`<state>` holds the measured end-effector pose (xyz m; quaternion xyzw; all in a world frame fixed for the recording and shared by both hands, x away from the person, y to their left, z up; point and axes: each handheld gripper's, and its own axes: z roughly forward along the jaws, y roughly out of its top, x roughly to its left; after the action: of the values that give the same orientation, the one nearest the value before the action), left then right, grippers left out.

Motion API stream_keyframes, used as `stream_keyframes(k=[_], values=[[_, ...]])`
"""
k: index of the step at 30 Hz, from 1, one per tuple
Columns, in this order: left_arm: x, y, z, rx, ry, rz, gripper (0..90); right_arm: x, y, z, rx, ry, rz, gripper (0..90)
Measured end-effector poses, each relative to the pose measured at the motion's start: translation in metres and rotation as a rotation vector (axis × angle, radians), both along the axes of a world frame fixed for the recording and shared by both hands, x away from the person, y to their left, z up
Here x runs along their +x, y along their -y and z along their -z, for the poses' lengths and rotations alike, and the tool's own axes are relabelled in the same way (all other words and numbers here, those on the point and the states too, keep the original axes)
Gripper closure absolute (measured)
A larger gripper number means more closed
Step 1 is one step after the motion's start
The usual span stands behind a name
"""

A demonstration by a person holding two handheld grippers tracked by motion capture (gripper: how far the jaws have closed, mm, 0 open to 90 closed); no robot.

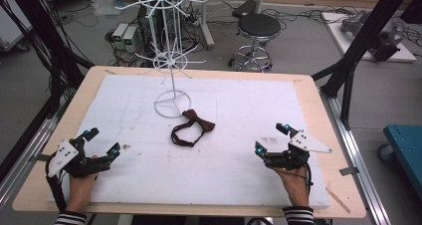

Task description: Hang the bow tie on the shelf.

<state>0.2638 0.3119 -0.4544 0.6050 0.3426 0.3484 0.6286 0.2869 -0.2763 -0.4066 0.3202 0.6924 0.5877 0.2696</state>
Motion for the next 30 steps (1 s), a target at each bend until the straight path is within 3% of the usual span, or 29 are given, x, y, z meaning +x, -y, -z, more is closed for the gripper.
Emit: stream_keyframes(k=[6, 10, 20, 21, 30], values=[[0.0, 0.0, 0.0, 0.0, 0.0, 0.0, 5.7, 0.011, -0.01, -0.015, -0.006, -0.023, -0.046, 0.6], [0.0, 0.0, 0.0, 0.0, 0.0, 0.0, 5.7, 0.024, -0.022, -0.03, -0.039, -0.048, -0.084, 0.6], [0.0, 0.0, 0.0, -0.002, 0.0, -0.001, 5.7, 0.049, -0.052, -0.046, -0.114, -0.108, -0.166, 0.6], [0.0, 0.0, 0.0, -0.005, 0.001, -0.001, 5.7, 0.054, -0.06, -0.049, -0.14, -0.111, -0.187, 0.6], [0.0, 0.0, 0.0, -0.003, 0.0, -0.001, 5.7, 0.075, -0.084, -0.059, -0.185, -0.146, -0.237, 0.6]])
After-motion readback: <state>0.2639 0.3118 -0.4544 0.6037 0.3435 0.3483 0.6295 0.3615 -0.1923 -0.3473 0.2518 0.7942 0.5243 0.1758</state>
